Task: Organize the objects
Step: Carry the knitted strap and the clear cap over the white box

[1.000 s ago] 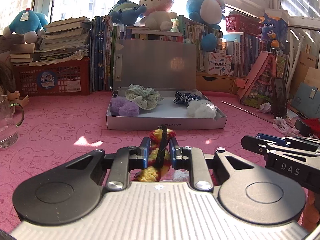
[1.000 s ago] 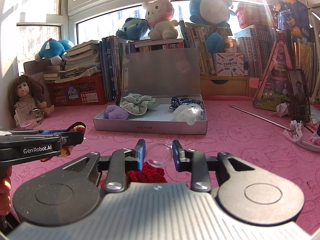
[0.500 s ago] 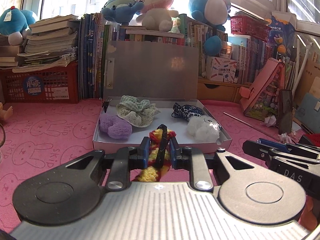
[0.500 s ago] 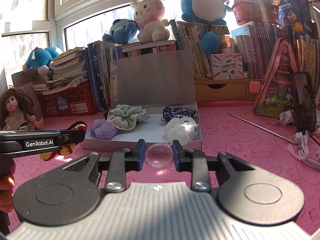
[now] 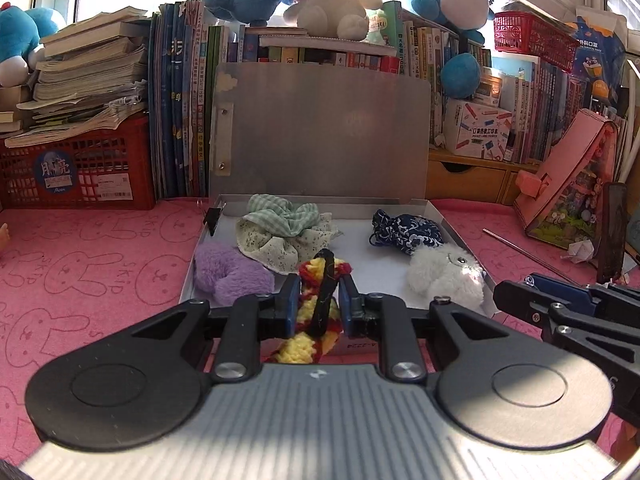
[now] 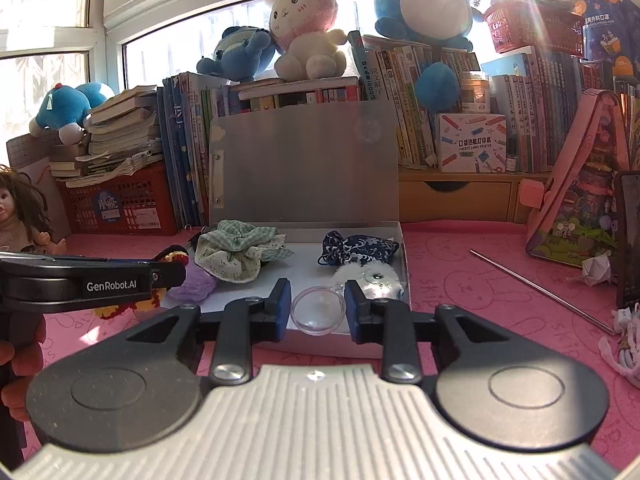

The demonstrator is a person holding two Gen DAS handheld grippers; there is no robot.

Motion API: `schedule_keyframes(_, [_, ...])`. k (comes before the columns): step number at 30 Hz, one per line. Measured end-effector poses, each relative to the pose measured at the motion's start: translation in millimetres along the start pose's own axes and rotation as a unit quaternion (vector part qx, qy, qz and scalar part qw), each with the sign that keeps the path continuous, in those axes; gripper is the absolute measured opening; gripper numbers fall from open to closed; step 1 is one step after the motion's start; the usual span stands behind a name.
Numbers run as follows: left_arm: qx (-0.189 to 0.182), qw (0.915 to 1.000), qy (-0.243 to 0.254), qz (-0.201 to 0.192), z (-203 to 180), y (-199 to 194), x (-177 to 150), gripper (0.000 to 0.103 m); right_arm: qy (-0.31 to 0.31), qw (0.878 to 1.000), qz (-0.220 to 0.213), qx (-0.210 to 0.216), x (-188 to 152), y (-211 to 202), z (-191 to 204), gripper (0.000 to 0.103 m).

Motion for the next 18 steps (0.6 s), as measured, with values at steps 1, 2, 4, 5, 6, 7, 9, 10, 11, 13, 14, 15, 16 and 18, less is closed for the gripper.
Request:
schedule_keyframes(1, [0.003,1.0000,-0.001,0.002,1.1,3.8,0.9,0.025,-0.001,1.000,0.002,0.001,0.3,4.8,0.7,0.033])
schedule_keyframes(2, [0.005,1.0000,-0.001,0.003,2.2,7.6,1.7,0.025,-0.001,1.000,0.004,0.003,0.8,10.0,1.3,0.033])
schedule_keyframes(4, [0.010,0.9999,-0.003,0.008,5.1,16.4,3.1,0.025,0.001,1.000,0.009,0.006,1.9,19.1,1.8,0.033])
schedule_keyframes(5, [0.011,0.9999,-0.002,0.010,6.0,20.7,3.6,0.025,0.005,1.000,0.012,0.007,2.6,24.2,1.7,0.033])
schedule_keyframes(6, [0.013,0.9998,-0.002,0.011,6.7,24.2,3.7,0.025,0.009,1.000,0.014,0.009,3.1,28.4,1.5,0.033])
schedule_keyframes(7, [0.015,0.9998,-0.002,0.013,7.4,27.4,4.1,0.025,0.013,1.000,0.017,0.011,3.6,33.2,1.4,0.033])
schedule_keyframes(9, [0.018,0.9997,-0.001,0.015,8.7,34.3,4.3,0.025,0.023,0.999,0.024,0.016,4.0,43.1,0.7,0.033])
schedule_keyframes(10, [0.019,0.9997,-0.002,0.016,9.2,37.0,4.3,0.025,0.026,0.999,0.027,0.017,4.1,46.5,0.5,0.033])
schedule_keyframes(11, [0.020,0.9996,-0.002,0.018,9.9,40.6,4.3,0.025,0.031,0.999,0.031,0.021,3.7,51.9,-0.2,0.033])
schedule_keyframes(13, [0.022,0.9995,-0.004,0.022,11.9,46.4,4.6,0.025,0.038,0.998,0.038,0.026,3.0,60.2,-0.9,0.033])
schedule_keyframes(14, [0.022,0.9995,-0.006,0.023,12.8,49.5,4.9,0.025,0.043,0.998,0.043,0.027,2.2,64.6,-1.5,0.033])
schedule_keyframes(15, [0.023,0.9994,-0.007,0.025,13.6,52.0,5.4,0.025,0.047,0.997,0.047,0.028,1.0,68.3,-2.1,0.033])
schedule_keyframes(16, [0.023,0.9994,-0.007,0.025,14.3,54.2,5.8,0.025,0.051,0.997,0.050,0.029,0.4,71.7,-2.7,0.033])
schedule_keyframes(18, [0.025,0.9993,-0.006,0.026,15.8,58.9,6.7,0.025,0.059,0.996,0.055,0.029,-0.8,77.7,-4.5,0.033])
Point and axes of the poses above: each gripper's, at about its wrist camera, not at the fingertips, and y roughly the way its jaws point, z to its left, x to its top, the point moved 7 cm from there along y, roughly the way its jaws point, and after that the axes turned 12 degrees about -y, right-handed, at the moved point
